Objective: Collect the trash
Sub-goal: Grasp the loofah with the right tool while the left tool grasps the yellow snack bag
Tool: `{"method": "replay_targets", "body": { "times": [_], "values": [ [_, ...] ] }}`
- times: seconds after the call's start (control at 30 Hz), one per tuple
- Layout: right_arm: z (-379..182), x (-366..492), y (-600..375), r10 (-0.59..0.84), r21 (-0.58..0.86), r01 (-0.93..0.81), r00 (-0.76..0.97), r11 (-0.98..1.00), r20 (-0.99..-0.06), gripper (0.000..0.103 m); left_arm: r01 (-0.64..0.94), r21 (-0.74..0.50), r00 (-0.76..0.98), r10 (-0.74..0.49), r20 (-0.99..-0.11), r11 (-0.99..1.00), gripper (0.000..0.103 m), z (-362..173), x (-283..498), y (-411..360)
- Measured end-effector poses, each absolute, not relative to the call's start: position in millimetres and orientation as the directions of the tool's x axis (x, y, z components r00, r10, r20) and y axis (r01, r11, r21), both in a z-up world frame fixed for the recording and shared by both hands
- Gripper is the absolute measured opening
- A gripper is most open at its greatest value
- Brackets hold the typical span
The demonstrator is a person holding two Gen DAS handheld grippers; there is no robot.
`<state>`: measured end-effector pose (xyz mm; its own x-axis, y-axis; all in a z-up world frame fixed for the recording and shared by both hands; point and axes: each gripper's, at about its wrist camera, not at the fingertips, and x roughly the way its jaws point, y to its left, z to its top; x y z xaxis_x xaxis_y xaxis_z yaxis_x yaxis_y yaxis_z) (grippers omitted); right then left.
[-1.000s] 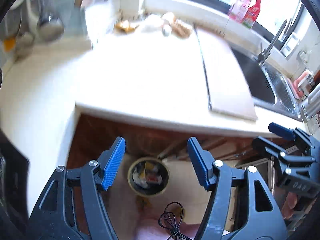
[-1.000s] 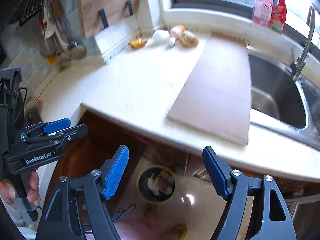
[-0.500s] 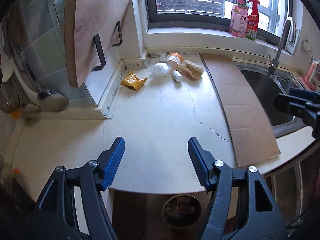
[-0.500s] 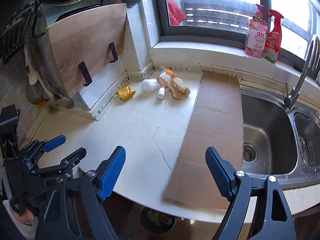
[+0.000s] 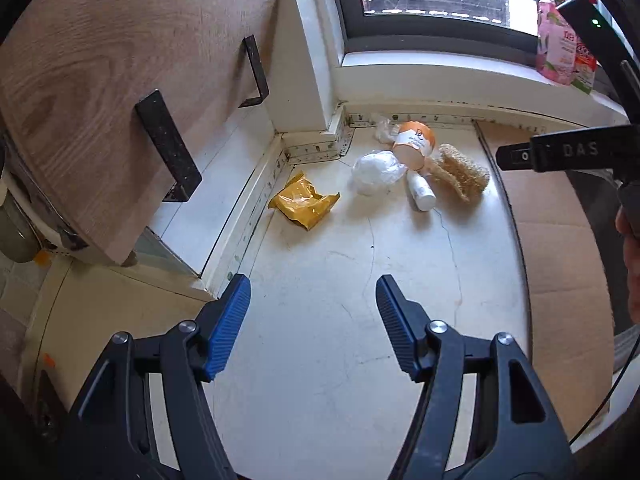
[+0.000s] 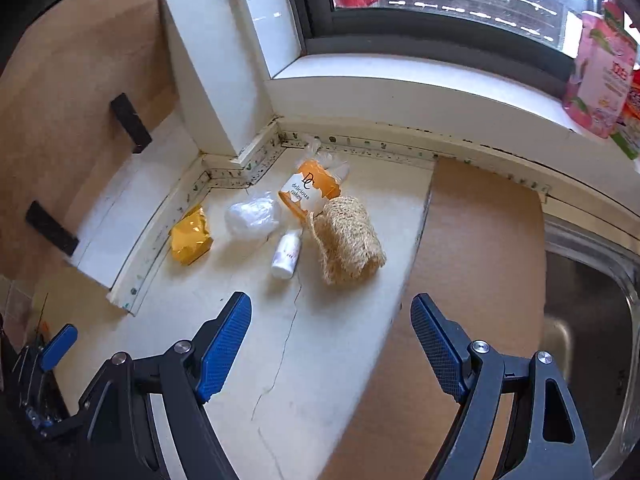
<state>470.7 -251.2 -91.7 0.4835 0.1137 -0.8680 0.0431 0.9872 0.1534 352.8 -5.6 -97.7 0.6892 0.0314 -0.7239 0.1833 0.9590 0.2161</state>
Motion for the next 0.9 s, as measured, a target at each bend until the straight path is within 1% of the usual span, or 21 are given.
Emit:
{"method": "replay_targets", "body": {
  "times": [0.07, 0.2, 0.27, 0.3, 0.37, 0.43, 0.53, 0.63, 0.7, 0.9],
  "values": [
    [-117.9, 502.5, -254.5, 0.103, 0.136, 0.038, 0.466, 0.99, -0.879, 0.083, 0.152, 0.231, 0.682, 0.068, -0.729, 0.961, 0.063, -107.7, 366.7, -11.8],
    [-164.4, 548.0, -251.9, 0.091, 0.106, 0.01, 0.432, 0.994, -0.897, 0.083, 0.1, 0.196, 0.641, 0.087, -0.762, 0.976, 0.063, -126.6, 388.5, -13.8],
    [-181.5, 559.9, -248.9, 0.096, 0.098, -0.016, 0.426, 0.995, -0.9, 0.073, 0.084, 0.176, 0.624, 0.086, -0.777, 0.981, 0.063, -133.7, 395.3, -13.8],
    [-189.6, 563.5, -247.0, 0.094, 0.09, -0.03, 0.424, 0.996, -0.901, 0.06, 0.078, 0.168, 0.617, 0.084, -0.782, 0.983, 0.063, -136.9, 399.3, -14.1],
    [-197.1, 560.3, -243.7, 0.079, 0.064, -0.048, 0.453, 0.997, -0.888, 0.059, 0.065, 0.157, 0.613, 0.085, -0.786, 0.985, 0.063, -140.0, 405.6, -14.8],
    [-198.0, 554.6, -241.2, 0.075, 0.047, -0.069, 0.485, 0.997, -0.871, 0.047, 0.047, 0.144, 0.615, 0.085, -0.784, 0.988, 0.063, -141.7, 413.2, -16.8],
    [-194.6, 547.7, -241.3, 0.11, 0.07, -0.097, 0.507, 0.993, -0.855, 0.037, 0.017, 0.098, 0.61, 0.067, -0.789, 0.995, 0.063, -142.9, 428.4, -20.2],
    [-191.2, 539.3, -252.9, 0.177, 0.149, -0.095, 0.502, 0.984, -0.846, 0.035, -0.019, 0.053, 0.589, 0.054, -0.806, 0.998, 0.063, -147.9, 448.4, -25.9],
    [-190.8, 529.7, -263.6, 0.21, 0.194, -0.084, 0.5, 0.977, -0.84, 0.035, -0.044, 0.044, 0.589, 0.062, -0.806, 0.998, 0.063, -150.2, 460.7, -31.3],
    [-192.3, 497.7, -288.1, 0.264, 0.274, -0.054, 0.492, 0.96, -0.829, 0.035, -0.136, 0.026, 0.593, 0.102, -0.799, 0.99, 0.063, -156.9, 498.1, -37.6]
  ]
}}
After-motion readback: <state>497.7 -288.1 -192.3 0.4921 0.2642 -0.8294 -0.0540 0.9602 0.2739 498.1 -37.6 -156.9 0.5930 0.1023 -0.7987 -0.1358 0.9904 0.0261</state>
